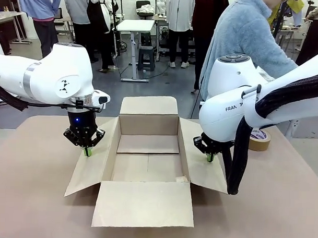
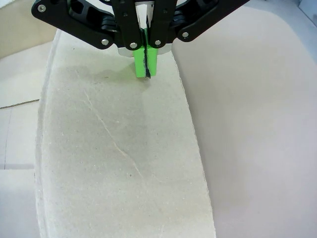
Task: Wrap the clocks to prevent damage.
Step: Once the human has placed the objects inside and stepped back, release both hands from the side flaps of the Package Box.
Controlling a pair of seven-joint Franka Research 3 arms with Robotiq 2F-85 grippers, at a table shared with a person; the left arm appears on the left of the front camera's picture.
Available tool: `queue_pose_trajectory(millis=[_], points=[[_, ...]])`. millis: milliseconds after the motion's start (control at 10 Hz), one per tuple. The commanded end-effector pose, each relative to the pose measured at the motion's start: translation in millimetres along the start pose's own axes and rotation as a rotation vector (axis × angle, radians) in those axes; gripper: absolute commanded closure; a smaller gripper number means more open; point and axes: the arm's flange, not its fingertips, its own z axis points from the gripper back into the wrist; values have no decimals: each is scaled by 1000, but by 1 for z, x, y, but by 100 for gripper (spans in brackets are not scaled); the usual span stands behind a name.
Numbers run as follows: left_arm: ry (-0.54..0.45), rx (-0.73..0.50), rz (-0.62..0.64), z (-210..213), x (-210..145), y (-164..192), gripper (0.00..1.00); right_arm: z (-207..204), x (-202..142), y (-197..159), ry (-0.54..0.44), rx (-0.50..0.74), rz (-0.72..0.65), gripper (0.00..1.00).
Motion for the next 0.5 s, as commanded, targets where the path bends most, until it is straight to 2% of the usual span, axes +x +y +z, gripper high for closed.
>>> queue_pose_trajectory(millis=[0,400], points=[[6,8,-2,-1,-1,1,100,-1,-1,0,5,-5,1,99],[6,8,-2,-1,-1,1,100,-1,-1,0,5,-5,1,99]])
